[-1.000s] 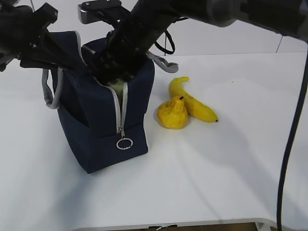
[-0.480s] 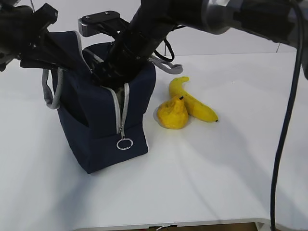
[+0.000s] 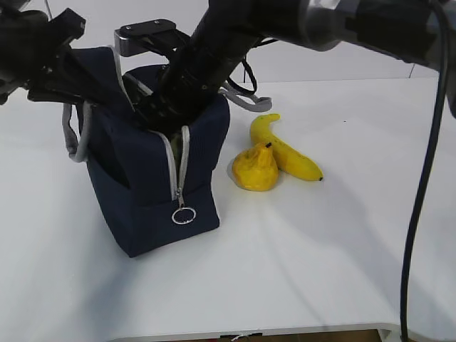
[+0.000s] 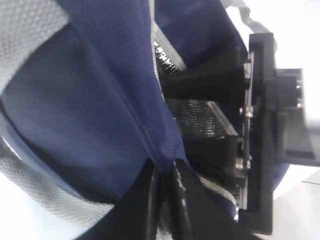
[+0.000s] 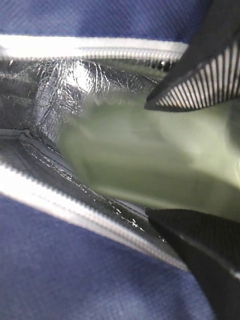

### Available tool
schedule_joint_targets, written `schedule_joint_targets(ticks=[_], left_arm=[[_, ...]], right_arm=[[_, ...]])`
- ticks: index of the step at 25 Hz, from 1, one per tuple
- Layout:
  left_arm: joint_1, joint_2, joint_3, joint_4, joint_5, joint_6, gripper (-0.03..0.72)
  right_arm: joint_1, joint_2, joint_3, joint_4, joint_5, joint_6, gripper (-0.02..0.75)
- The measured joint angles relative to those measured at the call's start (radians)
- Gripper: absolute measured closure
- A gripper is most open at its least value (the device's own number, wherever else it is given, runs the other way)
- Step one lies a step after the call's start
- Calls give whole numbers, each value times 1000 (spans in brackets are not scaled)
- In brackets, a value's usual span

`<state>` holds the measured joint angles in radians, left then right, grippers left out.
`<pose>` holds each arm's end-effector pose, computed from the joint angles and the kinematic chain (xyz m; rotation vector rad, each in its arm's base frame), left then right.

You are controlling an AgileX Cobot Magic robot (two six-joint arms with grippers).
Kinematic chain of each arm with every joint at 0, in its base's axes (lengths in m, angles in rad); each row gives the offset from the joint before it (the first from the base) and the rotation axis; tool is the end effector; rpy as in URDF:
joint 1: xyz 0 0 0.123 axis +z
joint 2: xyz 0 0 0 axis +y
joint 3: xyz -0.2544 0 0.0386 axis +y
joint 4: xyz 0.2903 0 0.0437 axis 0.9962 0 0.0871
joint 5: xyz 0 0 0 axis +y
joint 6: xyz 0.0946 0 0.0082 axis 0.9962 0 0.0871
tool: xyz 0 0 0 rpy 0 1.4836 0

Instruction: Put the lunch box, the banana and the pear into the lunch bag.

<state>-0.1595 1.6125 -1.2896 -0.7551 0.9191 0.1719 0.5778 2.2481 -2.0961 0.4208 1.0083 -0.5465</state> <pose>0.3684 -0.1117 0.2580 -0.0170 2.5889 -0.9304 0.4250 0.3163 0.2198 -1.2349 2.2916 0.5546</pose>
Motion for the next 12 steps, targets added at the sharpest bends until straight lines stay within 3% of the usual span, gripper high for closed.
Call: schedule_joint_targets(ticks=[6, 12], left_arm=[[0, 0, 0, 17, 0, 6, 688], [0, 0, 0, 19, 0, 7, 688]], right_arm=[[0, 0, -4, 28, 4, -9, 238], [0, 0, -11, 30, 25, -12, 223]])
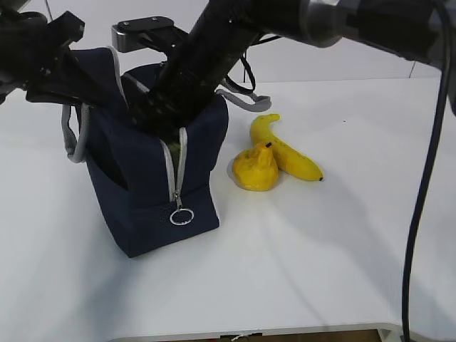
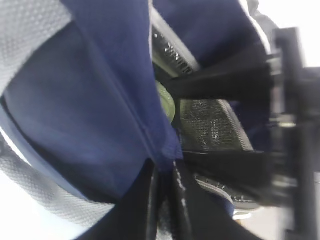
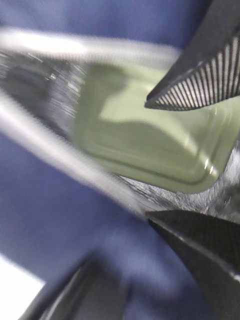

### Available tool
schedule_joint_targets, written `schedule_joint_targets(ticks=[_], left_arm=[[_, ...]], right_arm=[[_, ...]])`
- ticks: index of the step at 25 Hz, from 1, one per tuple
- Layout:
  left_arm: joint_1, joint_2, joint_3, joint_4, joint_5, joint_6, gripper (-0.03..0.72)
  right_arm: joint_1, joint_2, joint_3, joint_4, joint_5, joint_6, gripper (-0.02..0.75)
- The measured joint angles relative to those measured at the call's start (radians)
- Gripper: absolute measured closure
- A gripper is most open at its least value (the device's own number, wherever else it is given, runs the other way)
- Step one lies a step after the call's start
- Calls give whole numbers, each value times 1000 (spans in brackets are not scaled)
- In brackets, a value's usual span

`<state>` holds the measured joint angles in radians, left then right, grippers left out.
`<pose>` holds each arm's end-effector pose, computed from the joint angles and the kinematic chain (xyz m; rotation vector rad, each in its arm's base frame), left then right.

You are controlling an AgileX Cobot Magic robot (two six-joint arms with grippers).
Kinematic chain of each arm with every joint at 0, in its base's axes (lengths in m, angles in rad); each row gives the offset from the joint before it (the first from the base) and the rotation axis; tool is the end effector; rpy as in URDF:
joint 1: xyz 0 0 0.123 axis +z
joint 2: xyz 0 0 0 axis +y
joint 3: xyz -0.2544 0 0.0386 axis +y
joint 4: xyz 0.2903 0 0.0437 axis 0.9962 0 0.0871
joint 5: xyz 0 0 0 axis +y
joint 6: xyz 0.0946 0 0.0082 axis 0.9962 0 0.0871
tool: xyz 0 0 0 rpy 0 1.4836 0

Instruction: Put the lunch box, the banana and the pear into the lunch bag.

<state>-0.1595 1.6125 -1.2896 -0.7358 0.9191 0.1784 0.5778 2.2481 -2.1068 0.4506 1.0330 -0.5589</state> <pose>0.3683 -0.1106 0.2570 0.0037 2.5943 -0.9050 0.4226 0.3179 0.2235 -1.2494 2.2891 0.5935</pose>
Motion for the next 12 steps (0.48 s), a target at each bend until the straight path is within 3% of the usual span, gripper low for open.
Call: schedule_joint_targets(ticks=[12], left_arm=[[0, 0, 0, 40, 4, 0, 688]], right_arm=[[0, 0, -268, -75, 197, 0, 223]])
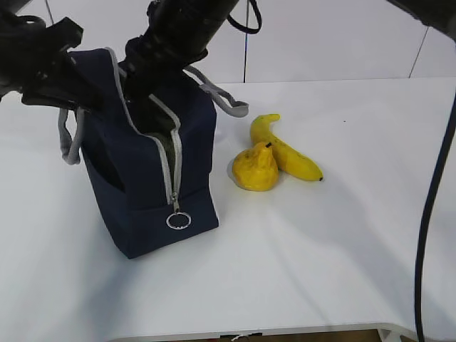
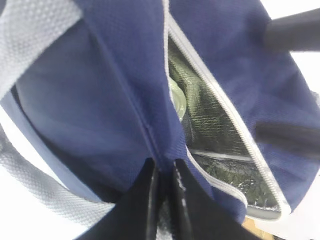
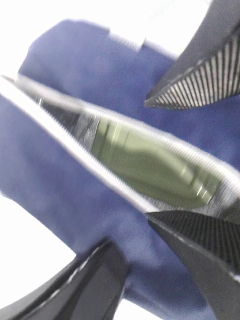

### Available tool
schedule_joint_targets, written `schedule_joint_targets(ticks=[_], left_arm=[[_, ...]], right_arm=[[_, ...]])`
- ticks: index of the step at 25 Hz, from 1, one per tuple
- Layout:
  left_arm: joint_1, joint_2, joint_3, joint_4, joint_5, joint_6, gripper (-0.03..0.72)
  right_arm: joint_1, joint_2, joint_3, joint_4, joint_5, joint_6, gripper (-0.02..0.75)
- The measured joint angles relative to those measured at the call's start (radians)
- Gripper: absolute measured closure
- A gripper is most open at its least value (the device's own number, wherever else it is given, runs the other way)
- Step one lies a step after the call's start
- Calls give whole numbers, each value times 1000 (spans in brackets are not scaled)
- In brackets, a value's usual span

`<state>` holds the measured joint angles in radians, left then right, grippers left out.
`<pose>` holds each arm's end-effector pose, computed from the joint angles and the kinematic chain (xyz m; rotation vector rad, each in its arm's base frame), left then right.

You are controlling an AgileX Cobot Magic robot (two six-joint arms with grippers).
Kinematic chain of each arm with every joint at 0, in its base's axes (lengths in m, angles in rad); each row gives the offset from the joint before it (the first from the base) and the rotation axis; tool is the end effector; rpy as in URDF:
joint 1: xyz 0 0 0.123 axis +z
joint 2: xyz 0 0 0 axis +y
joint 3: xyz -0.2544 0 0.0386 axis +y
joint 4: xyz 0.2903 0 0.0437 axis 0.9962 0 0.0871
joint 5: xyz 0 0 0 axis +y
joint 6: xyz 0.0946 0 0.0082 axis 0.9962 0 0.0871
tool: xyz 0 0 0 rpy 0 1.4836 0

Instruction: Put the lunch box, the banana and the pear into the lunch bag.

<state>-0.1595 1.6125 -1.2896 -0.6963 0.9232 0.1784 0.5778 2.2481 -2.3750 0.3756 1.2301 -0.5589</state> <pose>0.3679 -0.1084 0.2550 0.0308 2.6109 -0.8593 0.4181 0.3118 0.3025 -1.3456 2.1661 0.5097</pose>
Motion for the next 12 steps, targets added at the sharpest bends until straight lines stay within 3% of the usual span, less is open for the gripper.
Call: schedule_joint_targets(ticks=[7, 12], left_arm=[[0, 0, 0, 12, 7, 2, 688], [0, 0, 0, 10, 9, 2, 688]], right_arm=[[0, -6, -43, -28, 18, -2, 223], [0, -62, -43, -160, 23, 10, 223]])
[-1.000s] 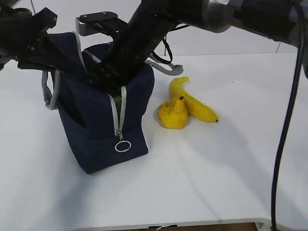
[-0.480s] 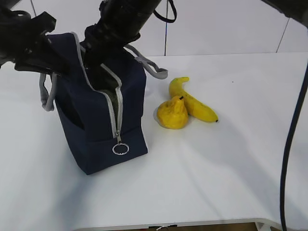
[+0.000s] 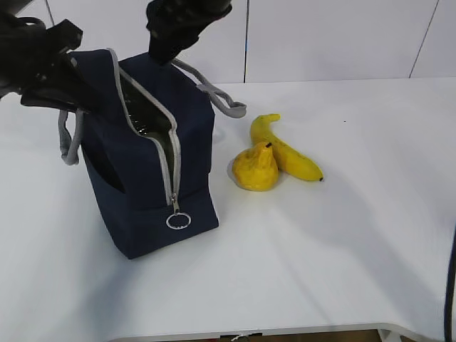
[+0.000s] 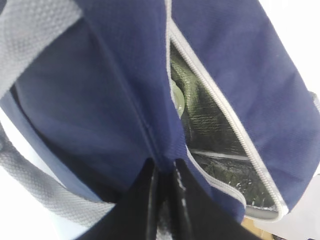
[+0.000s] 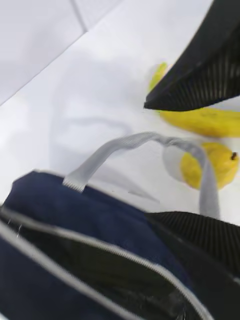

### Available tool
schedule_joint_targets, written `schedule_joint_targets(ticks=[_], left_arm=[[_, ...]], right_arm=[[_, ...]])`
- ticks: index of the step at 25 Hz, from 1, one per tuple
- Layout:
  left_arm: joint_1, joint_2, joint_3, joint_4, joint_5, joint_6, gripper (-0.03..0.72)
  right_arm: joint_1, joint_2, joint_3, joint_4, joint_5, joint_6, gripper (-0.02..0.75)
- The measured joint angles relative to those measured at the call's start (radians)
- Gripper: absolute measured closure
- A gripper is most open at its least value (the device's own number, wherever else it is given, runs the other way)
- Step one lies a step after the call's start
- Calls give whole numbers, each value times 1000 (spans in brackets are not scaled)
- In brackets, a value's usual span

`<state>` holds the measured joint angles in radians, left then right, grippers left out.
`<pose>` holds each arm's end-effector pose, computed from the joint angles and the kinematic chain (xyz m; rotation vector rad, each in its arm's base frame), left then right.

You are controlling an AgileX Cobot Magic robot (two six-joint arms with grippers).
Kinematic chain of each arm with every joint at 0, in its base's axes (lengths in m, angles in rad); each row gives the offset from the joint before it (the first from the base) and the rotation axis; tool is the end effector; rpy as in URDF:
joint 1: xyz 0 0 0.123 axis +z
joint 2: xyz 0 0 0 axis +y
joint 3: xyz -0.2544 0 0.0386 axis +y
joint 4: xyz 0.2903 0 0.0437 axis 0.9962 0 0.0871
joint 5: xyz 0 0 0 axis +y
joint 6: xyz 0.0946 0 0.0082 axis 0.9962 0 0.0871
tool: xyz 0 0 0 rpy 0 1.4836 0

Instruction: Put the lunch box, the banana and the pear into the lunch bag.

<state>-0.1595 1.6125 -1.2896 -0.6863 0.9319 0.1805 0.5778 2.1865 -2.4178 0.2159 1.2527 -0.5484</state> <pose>0.3671 -0.1080 0.2543 0.0440 2.6209 -0.8502 0.4139 0.2930 0.3431 -1.3317 2.1095 0.2967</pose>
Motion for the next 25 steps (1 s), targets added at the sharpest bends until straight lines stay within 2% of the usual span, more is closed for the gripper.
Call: schedule_joint_targets(ticks=[7, 11, 16, 20, 22, 25], left_arm=[[0, 0, 0, -1, 2, 2, 688], [0, 0, 0, -1, 3, 2, 688], [0, 0, 0, -1, 4, 2, 688], [0, 0, 0, -1, 4, 2, 689], [0, 0, 0, -1, 4, 2, 689], [0, 0, 0, -1, 4, 2, 689]], right_arm=[[-8, -91, 32, -198, 2, 124, 223], [-54, -116, 105, -246, 3, 243, 223], [-178, -139, 163, -233, 5, 284, 223], [-285, -147, 204, -121, 5, 273, 223], [-321, -148, 228, -71, 5, 263, 223], [-340, -148, 265, -57, 5, 259, 223]])
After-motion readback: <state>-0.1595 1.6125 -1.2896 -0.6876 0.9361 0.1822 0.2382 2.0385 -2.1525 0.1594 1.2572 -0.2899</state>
